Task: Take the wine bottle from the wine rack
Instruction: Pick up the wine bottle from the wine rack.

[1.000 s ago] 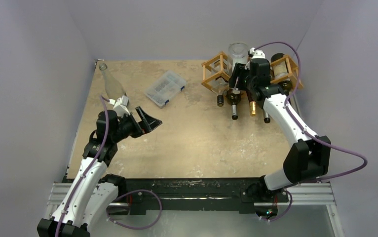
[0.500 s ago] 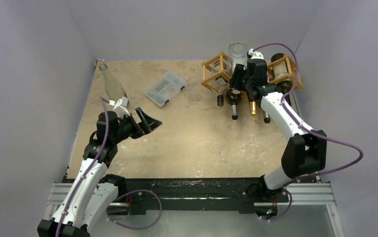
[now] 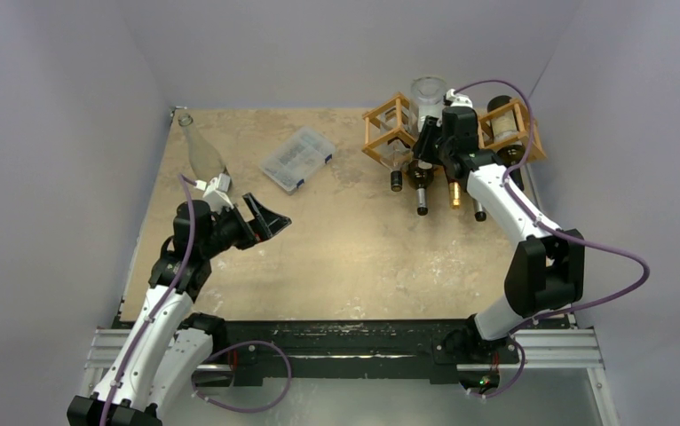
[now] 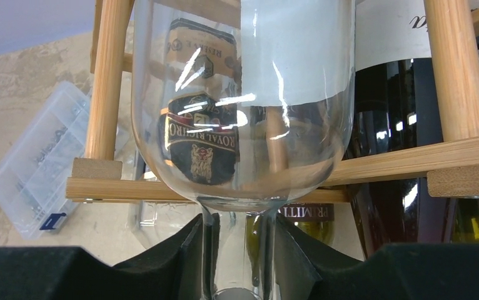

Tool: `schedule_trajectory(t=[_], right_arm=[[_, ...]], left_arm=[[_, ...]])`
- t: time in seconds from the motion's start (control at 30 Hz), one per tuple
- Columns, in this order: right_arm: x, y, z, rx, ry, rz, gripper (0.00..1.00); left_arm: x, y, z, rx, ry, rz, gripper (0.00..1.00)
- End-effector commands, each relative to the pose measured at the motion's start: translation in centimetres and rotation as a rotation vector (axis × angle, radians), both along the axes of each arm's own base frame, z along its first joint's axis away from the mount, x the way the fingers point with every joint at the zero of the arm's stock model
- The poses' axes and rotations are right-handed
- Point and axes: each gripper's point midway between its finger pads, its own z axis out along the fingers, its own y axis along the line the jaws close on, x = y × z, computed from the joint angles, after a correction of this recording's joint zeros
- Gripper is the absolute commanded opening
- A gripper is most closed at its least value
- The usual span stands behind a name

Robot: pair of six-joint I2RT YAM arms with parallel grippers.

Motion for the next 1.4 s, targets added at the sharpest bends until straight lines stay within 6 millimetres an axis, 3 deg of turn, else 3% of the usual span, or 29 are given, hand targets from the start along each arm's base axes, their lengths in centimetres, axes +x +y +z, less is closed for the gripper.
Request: schedule_trajectory(t=[0.0,0.23,0.33,0.5,0.63,0.9,1.37], right_arm=[[0.6,0.6,1.1,0.027,-0.042,0.000,0.43],[0.3,0.4,1.7,0.031,-0.062,0.000,0.24],[-0.2,0.4,2.8,0.046,-0.106,0.013,0.12],[-1.0,0.5,5.2,0.070,-0.181,0.040,0.00],[-1.4,0.1,7.0,0.090,-0.227,0.052,0.00],[-2.0,0.1,8.7,0.121,-0.264,0.089,0.00],[-2.2,0.7,7.7,0.132,-0.259,0.145,0.00]], left_arm=[[0.1,-0.1,0.5,-0.010,-0.029,0.001,1.00],[0.1,-0.1,0.6,-0.010,-0.034,0.001,1.00],[0.0,-0.1,0.6,-0.010,-0.034,0.000,1.00],[-0.1,-0.1,0.7,-0.013,-0.036,-0.001,1.00],[-0.2,-0.2,0.8,-0.020,-0.035,-0.005,1.00],[-0.5,-0.2,1.2,-0.025,-0.044,-0.009,1.00],[-0.7,-0.3,1.3,-0.026,-0.048,-0.014,1.00]])
